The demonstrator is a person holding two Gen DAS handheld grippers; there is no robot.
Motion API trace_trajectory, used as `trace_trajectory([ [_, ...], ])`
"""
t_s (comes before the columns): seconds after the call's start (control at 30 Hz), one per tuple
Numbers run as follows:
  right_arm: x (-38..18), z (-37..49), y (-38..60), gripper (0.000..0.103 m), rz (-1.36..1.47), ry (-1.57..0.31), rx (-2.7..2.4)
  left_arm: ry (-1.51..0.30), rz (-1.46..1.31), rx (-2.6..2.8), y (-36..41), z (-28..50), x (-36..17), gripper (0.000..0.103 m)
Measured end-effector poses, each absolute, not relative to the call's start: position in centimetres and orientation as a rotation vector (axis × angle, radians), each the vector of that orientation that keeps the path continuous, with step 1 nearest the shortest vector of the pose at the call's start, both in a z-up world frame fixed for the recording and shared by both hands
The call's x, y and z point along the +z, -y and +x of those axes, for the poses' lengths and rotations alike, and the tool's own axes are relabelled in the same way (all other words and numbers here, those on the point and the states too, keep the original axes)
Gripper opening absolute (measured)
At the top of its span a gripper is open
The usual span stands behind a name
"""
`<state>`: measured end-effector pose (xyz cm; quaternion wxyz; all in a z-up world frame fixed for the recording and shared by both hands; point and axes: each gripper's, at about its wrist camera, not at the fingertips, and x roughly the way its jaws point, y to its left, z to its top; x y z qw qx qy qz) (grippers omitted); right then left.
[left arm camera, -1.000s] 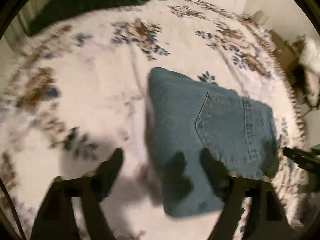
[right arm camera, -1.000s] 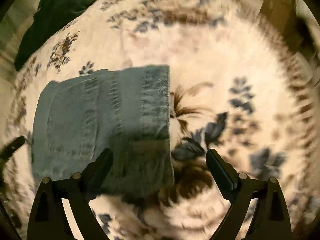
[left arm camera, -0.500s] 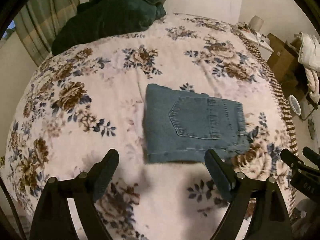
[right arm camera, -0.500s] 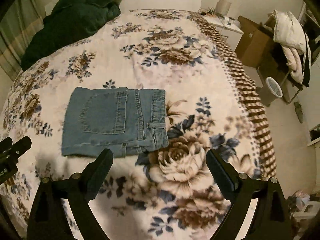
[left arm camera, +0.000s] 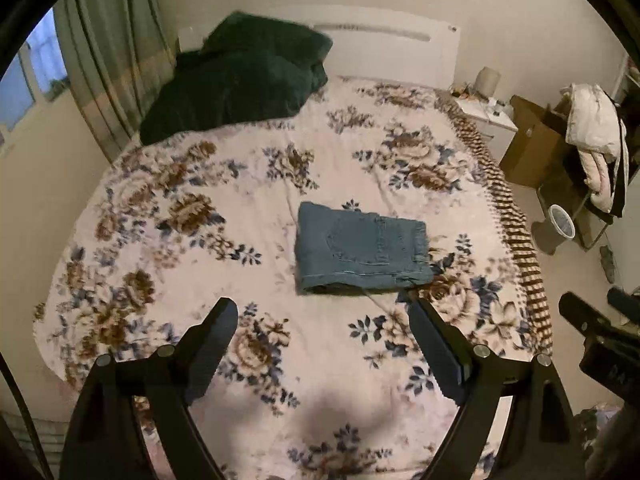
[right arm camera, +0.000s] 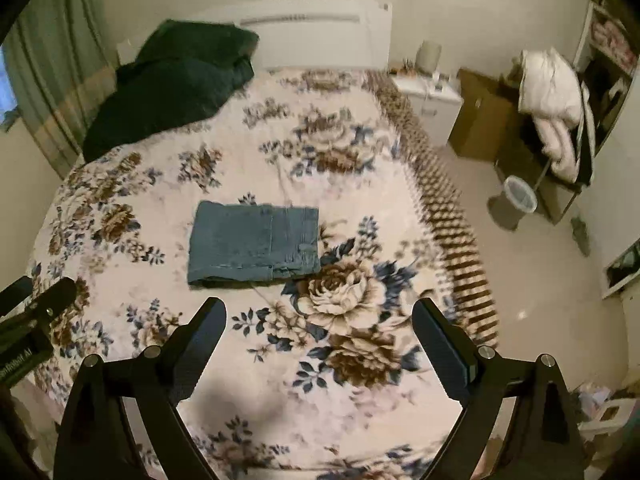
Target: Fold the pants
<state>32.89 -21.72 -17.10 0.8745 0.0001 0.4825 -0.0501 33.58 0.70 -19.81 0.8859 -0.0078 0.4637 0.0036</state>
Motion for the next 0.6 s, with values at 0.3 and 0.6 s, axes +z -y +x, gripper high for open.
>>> trace_trajectory([
  [0.3, -3.6, 21.5, 19.5, 0.096, -0.042, -0.886, -0.045, -0.833, -0.034, 0.014, -1.4, 24.5, -9.3, 0.088],
  [0.6, 4.2, 13.0, 18.3, 0.096, -0.018, -0.806, -0.007, -0.761, -0.019, 0.035, -2.0, 18.0, -4.6, 0.088],
])
